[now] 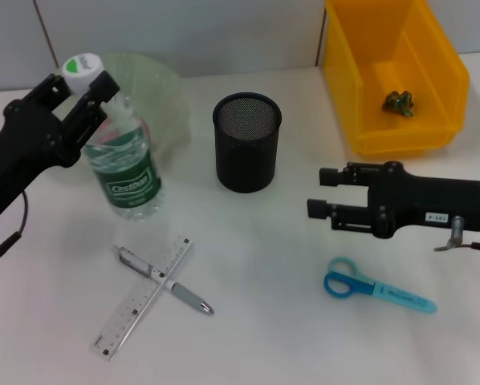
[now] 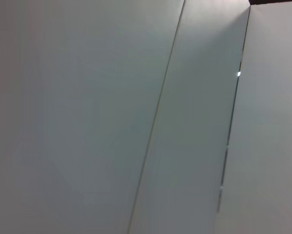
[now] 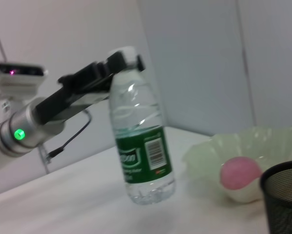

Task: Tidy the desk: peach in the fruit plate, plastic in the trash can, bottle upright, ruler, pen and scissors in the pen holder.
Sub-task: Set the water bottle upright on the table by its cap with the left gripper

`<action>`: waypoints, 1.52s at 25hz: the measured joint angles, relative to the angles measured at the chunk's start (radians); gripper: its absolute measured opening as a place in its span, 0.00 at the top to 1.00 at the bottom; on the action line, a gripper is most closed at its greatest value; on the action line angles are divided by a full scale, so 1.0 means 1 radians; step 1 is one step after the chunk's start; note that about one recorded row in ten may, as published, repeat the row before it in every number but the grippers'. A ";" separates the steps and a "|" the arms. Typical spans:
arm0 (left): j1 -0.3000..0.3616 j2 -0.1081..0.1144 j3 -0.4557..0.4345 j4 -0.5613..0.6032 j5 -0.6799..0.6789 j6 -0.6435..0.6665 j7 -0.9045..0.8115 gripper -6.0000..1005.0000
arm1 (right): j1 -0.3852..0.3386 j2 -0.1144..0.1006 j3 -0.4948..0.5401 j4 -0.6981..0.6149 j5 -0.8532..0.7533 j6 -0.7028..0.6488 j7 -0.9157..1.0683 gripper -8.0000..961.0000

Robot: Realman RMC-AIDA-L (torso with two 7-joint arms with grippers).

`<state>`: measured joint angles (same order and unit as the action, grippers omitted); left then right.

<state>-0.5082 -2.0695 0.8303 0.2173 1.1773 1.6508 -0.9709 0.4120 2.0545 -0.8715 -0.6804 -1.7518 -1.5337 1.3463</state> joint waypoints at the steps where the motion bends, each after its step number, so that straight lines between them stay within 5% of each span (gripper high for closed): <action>1: 0.019 0.000 -0.017 0.004 0.000 -0.004 0.072 0.53 | -0.001 0.000 0.008 -0.001 0.000 0.000 0.001 0.34; 38: -0.013 -0.009 -0.022 -0.096 -0.053 -0.194 0.390 0.52 | -0.003 -0.011 0.075 0.006 0.000 0.023 0.031 0.34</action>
<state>-0.5207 -2.0787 0.8084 0.1211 1.1246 1.4572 -0.5808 0.4088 2.0439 -0.7961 -0.6749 -1.7518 -1.5106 1.3770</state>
